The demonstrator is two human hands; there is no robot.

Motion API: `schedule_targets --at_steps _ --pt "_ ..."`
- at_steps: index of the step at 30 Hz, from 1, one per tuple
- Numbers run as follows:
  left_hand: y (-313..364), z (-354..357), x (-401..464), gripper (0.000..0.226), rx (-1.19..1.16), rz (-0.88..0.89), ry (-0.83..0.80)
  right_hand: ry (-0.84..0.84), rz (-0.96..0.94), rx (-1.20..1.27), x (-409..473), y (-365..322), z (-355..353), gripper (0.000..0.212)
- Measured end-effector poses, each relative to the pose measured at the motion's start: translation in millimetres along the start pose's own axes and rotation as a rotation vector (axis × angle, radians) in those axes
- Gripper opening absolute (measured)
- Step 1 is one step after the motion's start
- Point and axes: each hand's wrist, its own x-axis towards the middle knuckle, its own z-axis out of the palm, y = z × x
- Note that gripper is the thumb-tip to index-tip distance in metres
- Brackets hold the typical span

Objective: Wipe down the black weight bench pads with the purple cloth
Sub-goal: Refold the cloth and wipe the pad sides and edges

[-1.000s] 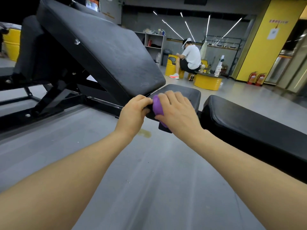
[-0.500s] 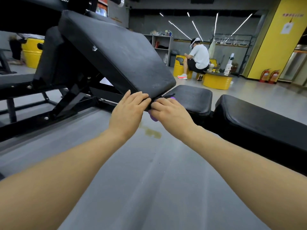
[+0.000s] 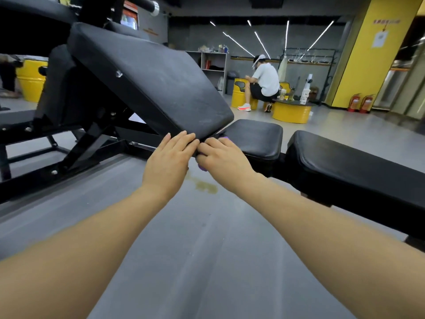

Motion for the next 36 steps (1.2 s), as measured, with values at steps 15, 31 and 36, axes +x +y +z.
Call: schedule_targets --at_steps 15,31,36 --pt "23.9 -11.1 3.2 0.053 -0.005 -0.091 -0.105 0.023 0.881 0.22 -97.7 -0.2 -33.2 0.046" --pt "18.0 -20.7 5.4 0.047 -0.048 -0.045 -0.12 0.02 1.471 0.862 -76.2 -19.2 -57.2 0.005" --pt "11.7 -20.0 4.2 0.05 -0.039 -0.001 -0.142 -0.206 0.986 0.698 -61.2 -33.1 -72.0 0.006"
